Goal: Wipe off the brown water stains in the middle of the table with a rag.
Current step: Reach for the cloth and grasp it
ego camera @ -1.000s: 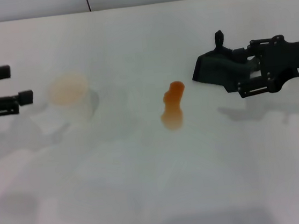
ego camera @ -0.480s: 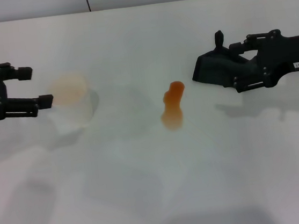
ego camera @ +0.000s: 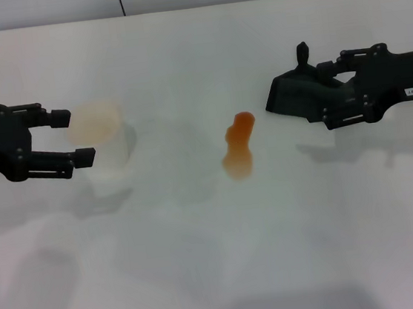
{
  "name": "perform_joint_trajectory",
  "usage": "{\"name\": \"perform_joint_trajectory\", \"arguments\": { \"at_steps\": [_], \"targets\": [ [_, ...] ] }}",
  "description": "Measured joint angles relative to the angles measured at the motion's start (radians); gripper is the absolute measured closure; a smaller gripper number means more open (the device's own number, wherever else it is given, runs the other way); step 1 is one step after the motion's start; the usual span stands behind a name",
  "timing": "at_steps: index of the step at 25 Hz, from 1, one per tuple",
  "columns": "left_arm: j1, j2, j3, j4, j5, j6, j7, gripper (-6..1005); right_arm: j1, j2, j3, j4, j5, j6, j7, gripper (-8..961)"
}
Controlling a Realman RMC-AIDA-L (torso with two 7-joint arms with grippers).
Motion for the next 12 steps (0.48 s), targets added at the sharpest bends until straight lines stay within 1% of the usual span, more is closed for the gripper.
{"name": "perform_joint_trajectory", "arguments": {
  "at_steps": [5,12],
  "targets": [
    [-0.001,-0.001,0.0,0.0,-0.003,0.0,-0.007,126,0.012,-0.001,0.003,0.003,-0.001,0.007,0.003,199],
    [0.0,-0.015,-0.001,-0.001,-0.014,0.001,-0.002,126,0.051,-0.001,0.001,0.004,-0.011,0.032,0.042,200]
  ]
}}
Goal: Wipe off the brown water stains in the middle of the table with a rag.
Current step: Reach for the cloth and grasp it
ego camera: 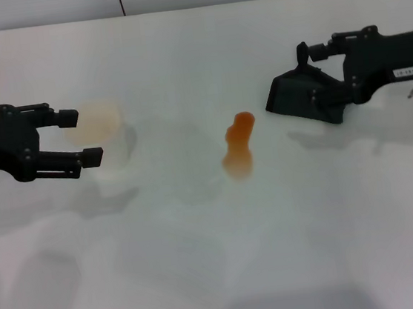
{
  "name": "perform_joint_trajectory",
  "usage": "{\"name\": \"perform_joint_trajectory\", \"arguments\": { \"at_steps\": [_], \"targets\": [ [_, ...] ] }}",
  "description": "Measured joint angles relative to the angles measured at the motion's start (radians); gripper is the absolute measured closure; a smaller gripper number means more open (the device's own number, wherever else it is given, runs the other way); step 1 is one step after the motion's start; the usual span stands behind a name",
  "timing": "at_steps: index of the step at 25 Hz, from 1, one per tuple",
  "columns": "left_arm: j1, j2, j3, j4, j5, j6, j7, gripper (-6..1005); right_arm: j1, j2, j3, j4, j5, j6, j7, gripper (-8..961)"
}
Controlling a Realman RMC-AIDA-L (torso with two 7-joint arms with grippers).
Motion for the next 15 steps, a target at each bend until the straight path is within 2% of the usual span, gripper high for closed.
{"name": "perform_joint_trajectory", "arguments": {
  "at_steps": [5,10,15],
  "targets": [
    [0.014,-0.001,0.0,0.008,-0.029,0.0,0.002,126,0.046,-0.002,-0.001,0.004,-0.032,0.018,0.046,201],
    [0.021,0.002,0.0,0.02,-0.036,0.0,0.005,126,0.149,0.0,-0.004,0.057,-0.145,0.043,0.119,202],
    [0.022,0.0,0.0,0.021,-0.038,0.0,0.014,126,0.221,0.001,-0.011,0.124,-0.189,0.069,0.141,203]
  ]
}}
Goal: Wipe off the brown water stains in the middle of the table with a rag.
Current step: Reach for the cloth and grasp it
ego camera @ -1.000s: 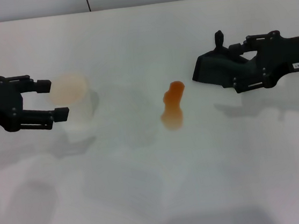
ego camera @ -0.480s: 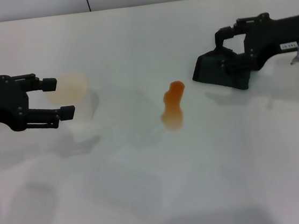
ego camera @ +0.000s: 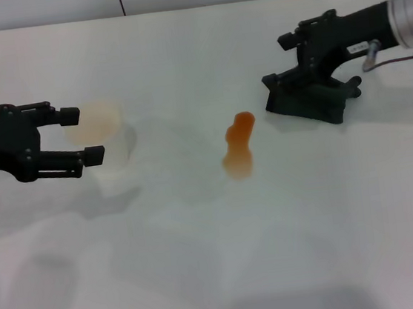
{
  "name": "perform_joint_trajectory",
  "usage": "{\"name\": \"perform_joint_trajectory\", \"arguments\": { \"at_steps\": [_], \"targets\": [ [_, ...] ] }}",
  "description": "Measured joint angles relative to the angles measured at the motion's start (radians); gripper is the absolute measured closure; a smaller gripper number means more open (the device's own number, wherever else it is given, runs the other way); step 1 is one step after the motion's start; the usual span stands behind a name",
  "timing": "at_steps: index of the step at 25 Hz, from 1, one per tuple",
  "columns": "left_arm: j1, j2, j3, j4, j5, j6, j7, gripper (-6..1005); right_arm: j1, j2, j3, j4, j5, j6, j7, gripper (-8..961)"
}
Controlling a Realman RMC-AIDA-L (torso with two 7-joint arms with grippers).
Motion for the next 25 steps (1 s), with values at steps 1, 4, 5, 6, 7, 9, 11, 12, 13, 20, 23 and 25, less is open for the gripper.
{"name": "perform_joint_trajectory", "arguments": {
  "at_steps": [1,4,5,6,7,9,11,12,13,20,23,25],
  "targets": [
    [0.0,0.0,0.0,0.0,0.0,0.0,0.001,126,0.013,0.0,-0.004,0.013,-0.004,0.007,0.002,203],
    [0.0,-0.001,0.0,0.0,-0.001,0.0,0.002,126,0.043,-0.001,-0.016,0.044,-0.036,0.034,0.014,204],
    [-0.001,-0.001,0.0,0.001,-0.001,0.0,0.002,126,0.052,-0.001,-0.016,0.053,-0.057,0.044,0.021,204],
    [-0.001,-0.001,0.0,0.002,-0.001,0.0,0.002,126,0.063,-0.001,-0.017,0.064,-0.082,0.056,0.03,204],
    [-0.001,-0.001,0.0,0.006,-0.001,0.0,0.002,126,0.073,0.0,-0.017,0.076,-0.106,0.068,0.037,204],
    [-0.002,-0.001,0.0,0.023,-0.002,0.0,0.003,126,0.088,0.0,-0.018,0.102,-0.129,0.088,0.042,204],
    [-0.003,-0.001,0.0,0.027,-0.002,0.0,0.003,126,0.097,-0.002,-0.018,0.122,-0.14,0.107,0.043,205],
    [-0.003,-0.001,0.0,0.028,-0.002,0.0,0.003,126,0.098,-0.002,-0.018,0.128,-0.146,0.116,0.043,205],
    [-0.003,-0.001,0.0,0.028,-0.003,0.0,0.003,126,0.098,-0.002,-0.018,0.132,-0.153,0.125,0.043,205],
    [0.003,-0.002,0.0,0.029,-0.024,0.0,0.003,126,0.082,-0.005,-0.012,0.168,-0.167,0.159,0.044,206],
    [0.007,-0.002,0.0,0.029,-0.03,-0.001,0.007,127,0.073,-0.002,-0.011,0.179,-0.178,0.166,0.044,207],
    [0.007,-0.001,0.0,0.029,-0.03,-0.001,0.008,127,0.071,-0.002,-0.011,0.188,-0.185,0.174,0.047,207]
  ]
}}
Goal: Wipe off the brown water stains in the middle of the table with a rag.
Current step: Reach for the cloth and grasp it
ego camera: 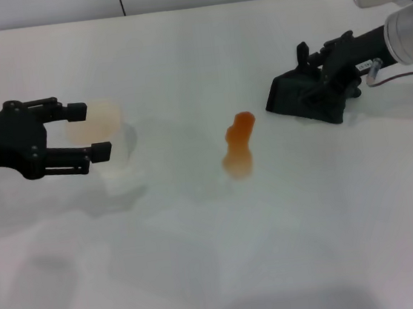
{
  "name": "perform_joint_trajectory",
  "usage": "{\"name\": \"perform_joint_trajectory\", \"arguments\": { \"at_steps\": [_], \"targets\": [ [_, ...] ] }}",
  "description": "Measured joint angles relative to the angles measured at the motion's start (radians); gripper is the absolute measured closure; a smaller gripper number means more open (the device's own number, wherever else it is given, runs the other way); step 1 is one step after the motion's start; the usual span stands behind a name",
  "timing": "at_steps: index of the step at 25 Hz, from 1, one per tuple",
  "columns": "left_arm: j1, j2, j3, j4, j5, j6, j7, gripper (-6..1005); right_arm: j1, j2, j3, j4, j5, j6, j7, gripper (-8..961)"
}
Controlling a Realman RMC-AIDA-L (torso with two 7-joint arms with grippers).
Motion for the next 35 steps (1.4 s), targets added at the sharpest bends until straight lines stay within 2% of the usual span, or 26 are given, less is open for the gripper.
{"name": "perform_joint_trajectory", "arguments": {
  "at_steps": [10,20,35],
  "targets": [
    [0.001,0.0,0.0,0.0,0.0,-0.001,0.005,127,0.001,0.001,-0.004,0.017,-0.004,0.034,0.008,209],
    [0.003,-0.001,0.0,0.008,0.0,-0.001,0.012,127,0.037,0.001,-0.006,0.075,-0.07,0.056,0.028,243],
    [0.008,-0.001,0.0,0.009,-0.014,0.0,0.014,127,0.03,-0.001,-0.005,0.083,-0.11,0.078,0.064,248]
  ]
}}
